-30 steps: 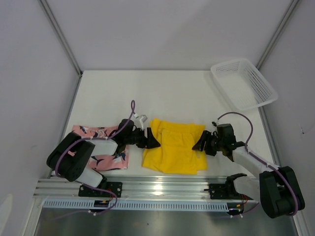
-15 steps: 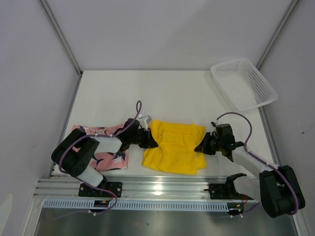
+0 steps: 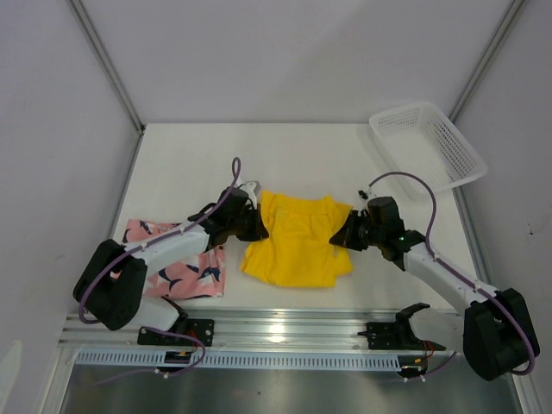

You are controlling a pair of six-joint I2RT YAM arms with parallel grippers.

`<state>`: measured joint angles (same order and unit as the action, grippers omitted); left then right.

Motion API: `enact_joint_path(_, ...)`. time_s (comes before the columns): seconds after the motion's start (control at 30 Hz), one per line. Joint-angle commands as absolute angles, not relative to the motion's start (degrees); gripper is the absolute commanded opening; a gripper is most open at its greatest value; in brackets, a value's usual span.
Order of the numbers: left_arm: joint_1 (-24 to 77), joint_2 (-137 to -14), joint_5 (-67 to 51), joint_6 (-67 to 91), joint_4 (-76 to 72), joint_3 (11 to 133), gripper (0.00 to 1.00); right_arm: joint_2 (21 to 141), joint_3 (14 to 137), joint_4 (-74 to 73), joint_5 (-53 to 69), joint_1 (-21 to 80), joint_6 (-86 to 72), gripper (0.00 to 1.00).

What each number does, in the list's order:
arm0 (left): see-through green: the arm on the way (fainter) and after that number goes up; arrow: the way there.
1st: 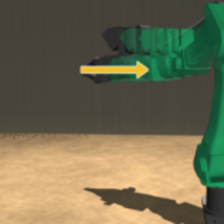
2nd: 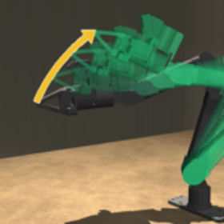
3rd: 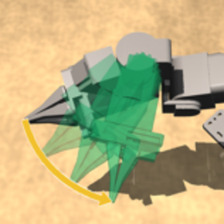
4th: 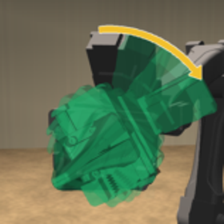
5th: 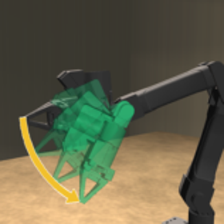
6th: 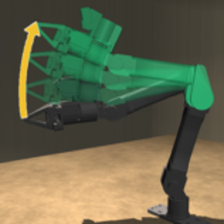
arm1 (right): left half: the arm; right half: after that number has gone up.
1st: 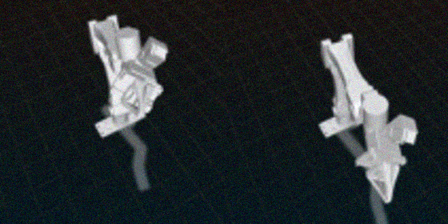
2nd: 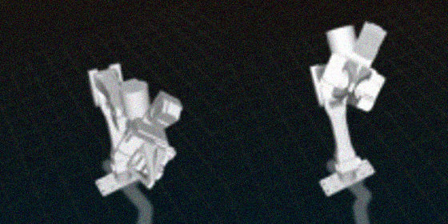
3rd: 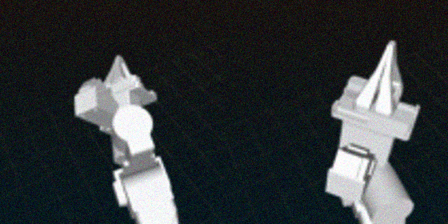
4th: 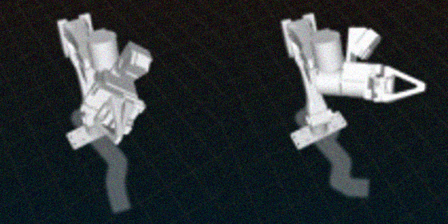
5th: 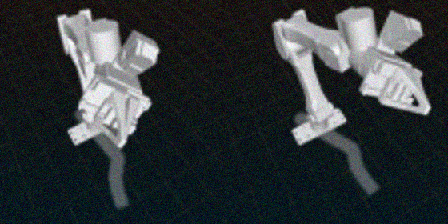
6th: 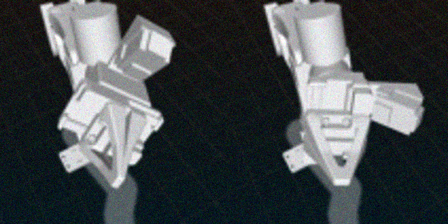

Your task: Fold and stack the shorts

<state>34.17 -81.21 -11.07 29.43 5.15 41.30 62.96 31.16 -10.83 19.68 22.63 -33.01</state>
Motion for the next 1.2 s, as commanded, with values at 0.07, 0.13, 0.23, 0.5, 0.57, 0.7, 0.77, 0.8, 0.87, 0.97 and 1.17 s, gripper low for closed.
enact_joint_path(0.07, 30.2, -74.3, -3.5, 28.5, 18.4, 47.5, 0.00, 69.2, 43.6, -6.2, 15.7, 27.9, -34.1, 0.00)
enact_joint_path(0.13, 29.1, -71.8, -0.8, 27.9, 23.9, 49.9, 0.00, 72.9, 46.8, -5.1, 15.0, 31.2, -35.2, 0.00)
enact_joint_path(0.23, 24.5, -67.4, 1.8, 27.2, 30.2, 52.1, 0.00, 77.9, 53.2, -4.0, 13.6, 36.0, -36.3, 0.00)
enact_joint_path(0.5, 11.0, -59.3, 4.7, 24.0, 47.3, 59.6, 0.00, 87.8, 67.2, -2.5, 12.7, 46.2, -38.5, 0.00)
enact_joint_path(0.57, 4.8, -57.8, 4.6, 22.9, 49.8, 59.1, 0.00, 91.0, 69.6, -0.7, 12.1, 49.5, -39.7, 0.00)
enact_joint_path(0.7, -7.4, -54.6, 3.6, 19.3, 51.9, 57.4, 0.00, 97.0, 74.0, 2.4, 10.5, 54.2, -40.8, 0.00)
enact_joint_path(0.77, -13.1, -54.6, 4.4, 17.1, 52.3, 57.2, 0.00, 100.3, 75.9, 4.5, 10.0, 55.5, -41.9, 0.00)
enact_joint_path(0.8, -13.9, -54.5, 6.5, 17.5, 52.8, 57.0, 0.00, 101.4, 76.5, 5.0, 9.9, 56.9, -42.2, 0.00)
enact_joint_path(0.87, -14.6, -54.0, 7.8, 18.2, 52.8, 57.5, 0.00, 103.6, 79.1, 5.4, 9.1, 58.3, -42.1, 0.00)
enact_joint_path(0.97, -18.0, -52.8, 14.7, 20.3, 53.1, 57.2, 0.00, 107.8, 82.0, 5.0, 8.1, 60.5, -41.7, 0.00)
enact_joint_path(1.17, -25.9, -54.0, 11.4, 20.0, 52.2, 55.9, 0.00, 112.7, 85.1, 7.2, 7.9, 62.1, -41.9, 0.00)
